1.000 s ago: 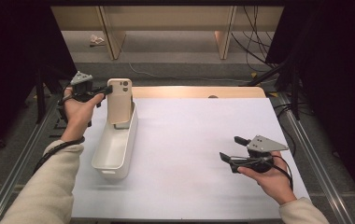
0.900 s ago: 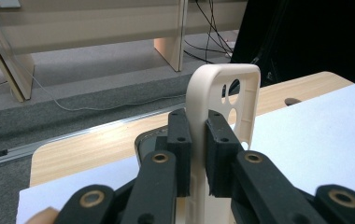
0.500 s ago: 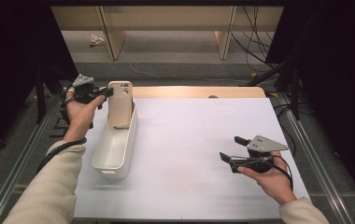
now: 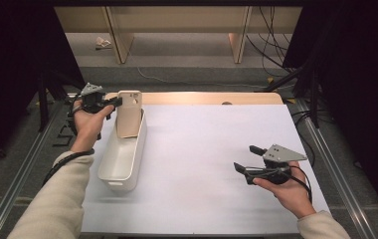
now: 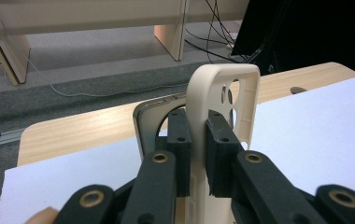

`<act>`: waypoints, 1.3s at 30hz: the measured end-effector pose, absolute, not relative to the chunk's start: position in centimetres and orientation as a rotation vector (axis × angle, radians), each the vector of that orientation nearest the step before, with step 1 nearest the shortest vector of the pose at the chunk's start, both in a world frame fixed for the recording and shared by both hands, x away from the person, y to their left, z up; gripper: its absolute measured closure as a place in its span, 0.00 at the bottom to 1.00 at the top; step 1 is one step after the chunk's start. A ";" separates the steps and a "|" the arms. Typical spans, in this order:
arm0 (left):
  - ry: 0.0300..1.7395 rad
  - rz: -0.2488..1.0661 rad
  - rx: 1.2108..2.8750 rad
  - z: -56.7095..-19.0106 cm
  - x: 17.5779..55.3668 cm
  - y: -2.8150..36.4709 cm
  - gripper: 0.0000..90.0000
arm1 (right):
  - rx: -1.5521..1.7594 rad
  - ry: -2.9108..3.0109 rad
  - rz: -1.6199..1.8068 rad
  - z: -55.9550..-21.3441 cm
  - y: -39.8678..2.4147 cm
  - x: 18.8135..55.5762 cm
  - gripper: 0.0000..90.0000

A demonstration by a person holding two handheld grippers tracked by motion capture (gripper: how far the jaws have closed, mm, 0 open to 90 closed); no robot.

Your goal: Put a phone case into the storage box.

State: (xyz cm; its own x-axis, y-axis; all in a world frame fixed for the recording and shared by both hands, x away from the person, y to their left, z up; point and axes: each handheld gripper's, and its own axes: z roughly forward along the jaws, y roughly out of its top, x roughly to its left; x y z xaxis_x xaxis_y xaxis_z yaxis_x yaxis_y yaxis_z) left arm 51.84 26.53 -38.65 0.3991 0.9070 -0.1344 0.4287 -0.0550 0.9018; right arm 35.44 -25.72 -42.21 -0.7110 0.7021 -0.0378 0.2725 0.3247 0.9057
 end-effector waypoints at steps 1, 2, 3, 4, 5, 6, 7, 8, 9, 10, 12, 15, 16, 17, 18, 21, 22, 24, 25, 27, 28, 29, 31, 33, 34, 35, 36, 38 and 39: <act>1.194 0.601 1.662 -38.7 51.9 26.5 0.91 | 0.860 2.169 1.360 -42.2 -25.7 35.4 0.22; 1.195 0.600 1.662 -38.8 51.9 26.5 0.91 | 0.859 2.169 1.359 -42.2 -25.7 35.4 0.22; 1.195 0.599 1.662 -38.8 51.9 26.5 0.91 | 0.858 2.169 1.359 -42.2 -25.7 35.5 0.22; 1.195 0.597 1.663 -38.9 51.9 26.4 0.91 | 0.858 2.169 1.360 -42.2 -25.7 35.5 0.22; 1.194 0.596 1.665 -38.9 51.9 26.4 0.91 | 0.858 2.169 1.360 -42.2 -25.7 35.5 0.22; 1.195 0.595 1.665 -39.0 51.9 26.4 0.91 | 0.858 2.169 1.359 -42.2 -25.7 35.5 0.23; 1.196 0.595 1.666 -39.1 52.0 26.4 0.91 | 0.858 2.169 1.359 -42.2 -25.7 35.5 0.22; 1.196 0.595 1.668 -39.1 52.0 26.3 0.91 | 0.857 2.170 1.359 -42.2 -25.7 35.5 0.23; 1.197 0.594 1.670 -39.1 52.0 26.3 0.91 | 0.857 2.170 1.359 -42.2 -25.7 35.5 0.23; 1.199 0.595 1.669 -39.2 52.0 26.3 0.91 | 0.858 2.169 1.359 -42.2 -25.7 35.5 0.23; 1.199 0.595 1.673 -39.2 52.1 26.3 0.91 | 0.858 2.169 1.360 -42.2 -25.7 35.5 0.23; 1.204 0.588 1.676 -39.4 52.1 26.2 0.90 | 0.857 2.168 1.360 -42.2 -25.7 35.5 0.23; 1.206 0.588 1.679 -39.6 52.2 26.2 0.90 | 0.858 2.168 1.360 -42.2 -25.7 35.5 0.23; 1.210 0.588 1.685 -39.7 52.2 26.2 0.90 | 0.858 2.169 1.360 -42.2 -25.7 35.5 0.23; 1.215 0.591 1.688 -39.8 52.2 26.2 0.90 | 0.857 2.167 1.360 -42.2 -25.7 35.5 0.23; 1.231 0.587 1.696 -40.2 52.4 26.1 0.90 | 0.857 2.169 1.357 -42.2 -25.7 35.5 0.23; 1.234 0.590 1.704 -40.3 52.4 26.1 0.89 | 0.856 2.169 1.357 -42.2 -25.7 35.5 0.23; 1.241 0.595 1.698 -40.5 52.5 26.1 0.88 | 0.856 2.171 1.358 -42.2 -25.7 35.5 0.23; 1.243 0.599 1.702 -40.5 52.6 26.0 0.88 | 0.857 2.171 1.358 -42.2 -25.7 35.5 0.23; 1.242 0.622 1.727 -40.4 52.7 26.0 0.86 | 0.857 2.171 1.358 -42.2 -25.7 35.5 0.23; 1.247 0.637 1.743 -40.4 52.7 25.9 0.85 | 0.856 2.171 1.359 -42.2 -25.7 35.5 0.23; 1.249 0.657 1.769 -40.3 52.8 25.8 0.84 | 0.856 2.171 1.359 -42.2 -25.7 35.5 0.23; 1.252 0.682 1.791 -40.3 52.9 25.6 0.78 | 0.856 2.171 1.360 -42.2 -25.7 35.5 0.23; 1.252 0.713 1.809 -40.1 53.0 25.5 0.71 | 0.857 2.172 1.360 -42.3 -25.7 35.5 0.23; 1.254 0.723 1.814 -40.0 52.9 25.4 0.68 | 0.857 2.172 1.360 -42.3 -25.7 35.5 0.23; 1.257 0.740 1.818 -39.9 52.9 25.3 0.65 | 0.857 2.172 1.360 -42.2 -25.7 35.5 0.23; 1.261 0.755 1.819 -39.8 52.9 25.2 0.62 | 0.857 2.171 1.360 -42.2 -25.8 35.5 0.23; 1.268 0.780 1.816 -39.6 52.7 25.2 0.57 | 0.858 2.171 1.359 -42.3 -25.8 35.5 0.23; 1.270 0.789 1.810 -39.5 52.7 25.2 0.55 | 0.858 2.172 1.359 -42.3 -25.8 35.5 0.23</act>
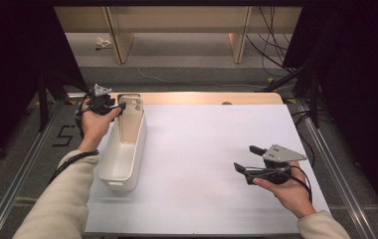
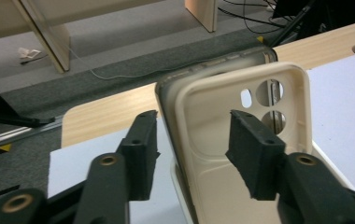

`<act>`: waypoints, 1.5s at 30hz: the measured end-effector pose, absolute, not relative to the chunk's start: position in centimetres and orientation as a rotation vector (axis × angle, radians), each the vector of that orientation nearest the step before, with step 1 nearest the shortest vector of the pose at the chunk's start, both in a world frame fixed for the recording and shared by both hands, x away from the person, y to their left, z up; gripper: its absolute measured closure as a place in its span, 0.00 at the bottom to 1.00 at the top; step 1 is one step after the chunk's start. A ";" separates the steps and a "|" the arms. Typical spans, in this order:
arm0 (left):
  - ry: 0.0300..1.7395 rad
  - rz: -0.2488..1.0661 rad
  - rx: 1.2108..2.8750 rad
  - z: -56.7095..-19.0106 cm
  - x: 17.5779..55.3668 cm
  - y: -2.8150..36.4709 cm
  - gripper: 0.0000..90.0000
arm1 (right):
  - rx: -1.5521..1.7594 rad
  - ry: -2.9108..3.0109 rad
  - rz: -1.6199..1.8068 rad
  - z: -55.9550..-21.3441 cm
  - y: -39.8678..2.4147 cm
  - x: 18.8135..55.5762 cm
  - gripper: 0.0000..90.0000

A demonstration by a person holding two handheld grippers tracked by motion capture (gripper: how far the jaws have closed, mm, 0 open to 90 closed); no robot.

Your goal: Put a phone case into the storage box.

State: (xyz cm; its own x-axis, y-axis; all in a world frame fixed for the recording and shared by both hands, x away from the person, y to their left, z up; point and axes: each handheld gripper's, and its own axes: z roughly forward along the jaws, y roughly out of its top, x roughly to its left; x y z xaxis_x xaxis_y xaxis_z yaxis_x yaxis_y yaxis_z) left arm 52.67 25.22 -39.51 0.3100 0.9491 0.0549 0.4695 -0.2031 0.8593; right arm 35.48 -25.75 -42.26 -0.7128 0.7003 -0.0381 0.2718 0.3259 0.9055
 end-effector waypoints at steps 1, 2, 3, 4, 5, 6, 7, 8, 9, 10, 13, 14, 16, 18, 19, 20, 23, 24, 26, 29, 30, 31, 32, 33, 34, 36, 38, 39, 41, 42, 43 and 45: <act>1.268 0.801 1.808 -39.4 52.5 25.2 0.54 | 0.857 2.171 1.359 -42.2 -25.7 35.5 0.23; 1.262 0.810 1.807 -39.1 52.3 25.3 0.51 | 0.857 2.171 1.360 -42.2 -25.8 35.5 0.23; 1.259 0.814 1.805 -39.0 52.1 25.2 0.49 | 0.856 2.170 1.360 -42.2 -25.8 35.5 0.23; 1.253 0.822 1.801 -38.7 51.8 25.2 0.46 | 0.857 2.169 1.361 -42.2 -25.8 35.5 0.23; 1.248 0.821 1.793 -38.5 51.6 25.2 0.43 | 0.859 2.169 1.361 -42.2 -25.8 35.5 0.23; 1.233 0.817 1.787 -38.2 51.1 25.3 0.41 | 0.861 2.170 1.361 -42.2 -25.8 35.5 0.22; 1.233 0.805 1.774 -37.9 50.7 25.3 0.36 | 0.864 2.170 1.361 -42.2 -25.8 35.5 0.22; 1.234 0.794 1.764 -37.7 50.3 25.4 0.31 | 0.863 2.169 1.362 -42.2 -25.8 35.5 0.22; 1.231 0.763 1.759 -37.5 49.8 25.4 0.27 | 0.863 2.168 1.363 -42.2 -25.8 35.5 0.22; 1.217 0.717 1.758 -37.3 49.2 25.4 0.22 | 0.865 2.167 1.365 -42.2 -25.8 35.4 0.22; 1.172 0.637 1.738 -37.0 47.2 25.6 0.15 | 0.869 2.167 1.369 -42.2 -25.8 35.5 0.22; 1.161 0.626 1.733 -37.0 46.5 25.6 0.12 | 0.870 2.167 1.368 -42.2 -25.8 35.5 0.22; 1.141 0.610 1.726 -37.0 45.1 25.6 0.06 | 0.871 2.166 1.370 -42.2 -25.8 35.4 0.22; 1.115 0.601 1.731 -37.2 43.7 25.5 0.04 | 0.872 2.165 1.373 -42.2 -25.8 35.5 0.22; 1.104 0.593 1.732 -37.4 43.0 25.4 0.02 | 0.871 2.165 1.373 -42.2 -25.8 35.5 0.22; 1.093 0.583 1.732 -37.7 42.2 25.2 0.01 | 0.870 2.167 1.374 -42.2 -25.8 35.5 0.22; 1.074 0.562 1.729 -38.7 40.2 24.7 0.00 | 0.873 2.164 1.376 -42.2 -25.8 35.4 0.22; 1.064 0.549 1.734 -39.1 39.6 24.5 0.00 | 0.875 2.162 1.379 -42.2 -25.8 35.4 0.22; 1.049 0.548 1.738 -39.7 38.3 24.1 0.00 | 0.880 2.161 1.380 -42.2 -25.9 35.4 0.22; 1.018 0.561 1.755 -40.3 36.6 23.6 0.00 | 0.878 2.164 1.383 -42.2 -25.9 35.4 0.22; 1.008 0.560 1.761 -40.5 36.1 23.5 0.00 | 0.880 2.166 1.382 -42.2 -25.9 35.4 0.22; 1.006 0.562 1.762 -40.7 35.6 23.3 0.00 | 0.879 2.166 1.383 -42.2 -25.8 35.4 0.22; 1.005 0.571 1.756 -40.9 35.1 23.2 0.00 | 0.877 2.168 1.382 -42.2 -25.8 35.4 0.22; 0.998 0.579 1.758 -41.0 34.7 23.1 0.00 | 0.876 2.167 1.383 -42.2 -25.8 35.4 0.22; 0.987 0.587 1.765 -41.1 34.3 22.9 0.00 | 0.877 2.166 1.384 -42.2 -25.9 35.3 0.22; 0.972 0.595 1.772 -41.1 33.7 22.7 0.00 | 0.876 2.160 1.391 -42.2 -25.9 35.4 0.22; 0.972 0.594 1.765 -41.3 33.2 22.6 0.00 | 0.882 2.163 1.394 -42.3 -25.9 35.4 0.22; 0.970 0.594 1.768 -41.4 33.0 22.6 0.00 | 0.883 2.163 1.394 -42.3 -25.9 35.4 0.22; 0.972 0.587 1.772 -41.7 32.7 22.5 0.00 | 0.882 2.161 1.396 -42.3 -25.9 35.4 0.22; 0.973 0.581 1.779 -41.9 32.5 22.4 0.00 | 0.881 2.161 1.397 -42.3 -25.9 35.4 0.22; 0.973 0.578 1.782 -42.0 32.5 22.4 0.00 | 0.882 2.160 1.396 -42.3 -25.9 35.4 0.22; 0.964 0.586 1.791 -42.0 32.5 22.3 0.00 | 0.881 2.161 1.399 -42.3 -25.9 35.4 0.22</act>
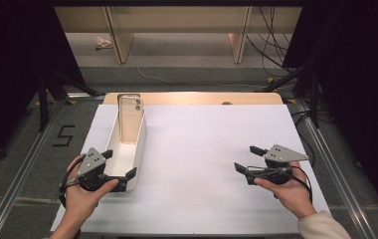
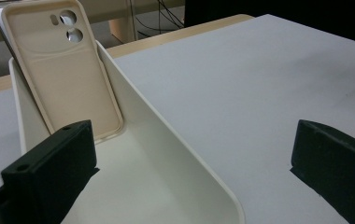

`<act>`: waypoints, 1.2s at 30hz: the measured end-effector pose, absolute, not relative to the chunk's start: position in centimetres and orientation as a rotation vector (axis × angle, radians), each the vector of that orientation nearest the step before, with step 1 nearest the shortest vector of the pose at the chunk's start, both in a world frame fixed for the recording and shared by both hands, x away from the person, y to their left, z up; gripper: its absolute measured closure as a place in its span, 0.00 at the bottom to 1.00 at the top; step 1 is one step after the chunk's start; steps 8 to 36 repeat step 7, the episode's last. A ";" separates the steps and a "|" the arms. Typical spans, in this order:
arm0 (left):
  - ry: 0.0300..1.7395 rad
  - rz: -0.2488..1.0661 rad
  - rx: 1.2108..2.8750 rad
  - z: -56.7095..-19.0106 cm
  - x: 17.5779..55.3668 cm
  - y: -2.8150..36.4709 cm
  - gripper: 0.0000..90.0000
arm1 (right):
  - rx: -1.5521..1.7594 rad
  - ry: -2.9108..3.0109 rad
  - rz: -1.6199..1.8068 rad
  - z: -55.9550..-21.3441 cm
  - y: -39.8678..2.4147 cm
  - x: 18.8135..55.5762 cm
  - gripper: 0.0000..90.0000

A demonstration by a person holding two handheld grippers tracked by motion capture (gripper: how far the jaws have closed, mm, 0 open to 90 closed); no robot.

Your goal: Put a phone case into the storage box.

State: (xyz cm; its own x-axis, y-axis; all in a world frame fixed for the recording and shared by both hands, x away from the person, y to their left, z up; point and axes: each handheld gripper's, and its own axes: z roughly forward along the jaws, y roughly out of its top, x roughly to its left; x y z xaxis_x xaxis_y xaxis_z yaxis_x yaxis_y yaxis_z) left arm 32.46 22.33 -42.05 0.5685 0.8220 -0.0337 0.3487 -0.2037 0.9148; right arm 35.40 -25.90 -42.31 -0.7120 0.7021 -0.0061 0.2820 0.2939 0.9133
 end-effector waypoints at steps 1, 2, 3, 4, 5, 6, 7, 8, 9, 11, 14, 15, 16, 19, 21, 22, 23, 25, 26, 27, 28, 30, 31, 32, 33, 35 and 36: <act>0.962 0.593 1.792 -42.1 32.5 22.3 0.00 | 0.882 2.162 1.397 -42.3 -25.9 35.4 0.22; 0.963 0.595 1.792 -42.1 32.5 22.3 0.00 | 0.881 2.162 1.398 -42.3 -25.9 35.4 0.22; 0.965 0.593 1.792 -42.1 32.6 22.4 0.00 | 0.882 2.162 1.399 -42.3 -25.9 35.4 0.22; 0.965 0.595 1.792 -42.2 32.6 22.4 0.00 | 0.881 2.162 1.399 -42.3 -25.8 35.4 0.22; 0.961 0.605 1.799 -42.2 32.6 22.4 0.00 | 0.881 2.163 1.398 -42.3 -25.8 35.4 0.22; 0.959 0.611 1.802 -42.2 32.6 22.4 0.00 | 0.881 2.161 1.403 -42.3 -25.8 35.4 0.22; 0.958 0.613 1.803 -42.2 32.6 22.4 0.00 | 0.881 2.161 1.402 -42.3 -25.8 35.4 0.22; 0.958 0.613 1.803 -42.2 32.6 22.4 0.00 | 0.881 2.161 1.402 -42.3 -25.8 35.4 0.22; 0.958 0.613 1.803 -42.2 32.6 22.4 0.00 | 0.881 2.161 1.402 -42.3 -25.8 35.4 0.22; 0.958 0.613 1.803 -42.2 32.6 22.4 0.00 | 0.881 2.161 1.402 -42.3 -25.8 35.4 0.22; 0.958 0.613 1.803 -42.2 32.6 22.4 0.00 | 0.881 2.161 1.402 -42.3 -25.8 35.4 0.22; 0.958 0.613 1.803 -42.2 32.6 22.4 0.00 | 0.881 2.161 1.402 -42.3 -25.8 35.4 0.22; 0.958 0.613 1.803 -42.2 32.6 22.4 0.00 | 0.881 2.161 1.402 -42.3 -25.8 35.4 0.22; 0.958 0.613 1.803 -42.2 32.6 22.4 0.00 | 0.881 2.161 1.402 -42.3 -25.8 35.4 0.22; 0.958 0.613 1.803 -42.2 32.6 22.4 0.00 | 0.881 2.161 1.402 -42.3 -25.8 35.4 0.22; 0.958 0.613 1.803 -42.2 32.6 22.4 0.00 | 0.881 2.161 1.402 -42.3 -25.8 35.4 0.22; 0.958 0.613 1.803 -42.2 32.6 22.4 0.00 | 0.881 2.161 1.402 -42.3 -25.8 35.4 0.22; 0.958 0.613 1.803 -42.2 32.6 22.4 0.00 | 0.881 2.161 1.402 -42.3 -25.8 35.4 0.22; 0.958 0.613 1.803 -42.2 32.6 22.4 0.00 | 0.881 2.161 1.402 -42.3 -25.8 35.4 0.22; 0.958 0.613 1.803 -42.2 32.6 22.4 0.00 | 0.881 2.161 1.402 -42.3 -25.8 35.4 0.22; 0.958 0.613 1.803 -42.2 32.6 22.4 0.00 | 0.881 2.161 1.402 -42.3 -25.8 35.4 0.22; 0.958 0.613 1.803 -42.2 32.6 22.4 0.00 | 0.881 2.161 1.402 -42.3 -25.8 35.4 0.22; 0.958 0.613 1.803 -42.2 32.6 22.4 0.00 | 0.881 2.161 1.402 -42.3 -25.8 35.4 0.22; 0.958 0.613 1.803 -42.2 32.6 22.4 0.00 | 0.881 2.161 1.402 -42.3 -25.8 35.4 0.22; 0.958 0.613 1.803 -42.2 32.6 22.4 0.00 | 0.881 2.161 1.402 -42.3 -25.8 35.4 0.22; 0.958 0.613 1.803 -42.2 32.6 22.4 0.00 | 0.881 2.161 1.402 -42.3 -25.8 35.4 0.22; 0.958 0.613 1.803 -42.2 32.6 22.4 0.00 | 0.881 2.161 1.402 -42.3 -25.8 35.4 0.22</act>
